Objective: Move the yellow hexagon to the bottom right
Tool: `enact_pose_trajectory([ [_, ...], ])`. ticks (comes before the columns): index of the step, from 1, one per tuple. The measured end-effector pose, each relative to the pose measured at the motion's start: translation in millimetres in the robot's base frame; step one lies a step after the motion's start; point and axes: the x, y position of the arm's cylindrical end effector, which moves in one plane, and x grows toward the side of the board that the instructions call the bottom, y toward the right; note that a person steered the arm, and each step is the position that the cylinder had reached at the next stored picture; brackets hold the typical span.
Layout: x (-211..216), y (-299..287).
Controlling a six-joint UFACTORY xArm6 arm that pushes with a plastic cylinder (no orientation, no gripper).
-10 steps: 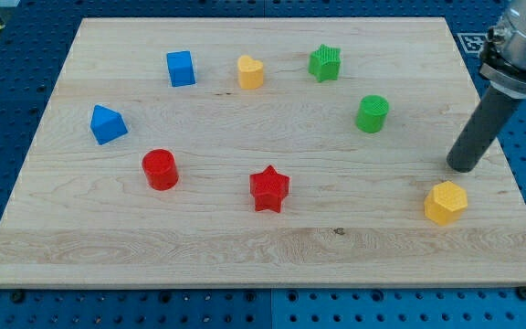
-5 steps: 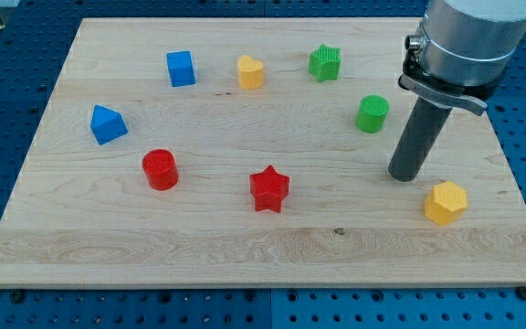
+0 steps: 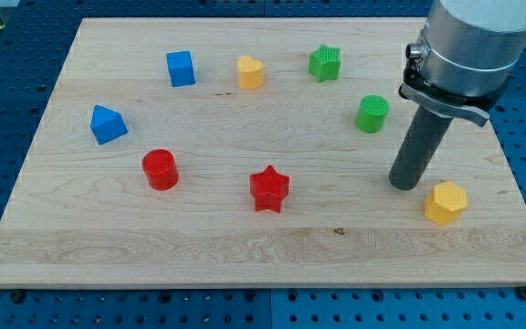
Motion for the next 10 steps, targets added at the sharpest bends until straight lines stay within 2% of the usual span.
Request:
enact_pose_trajectory([
  [2,29.0,1.4],
  [4,29.5,7.4],
  [10,29.4,74.2],
])
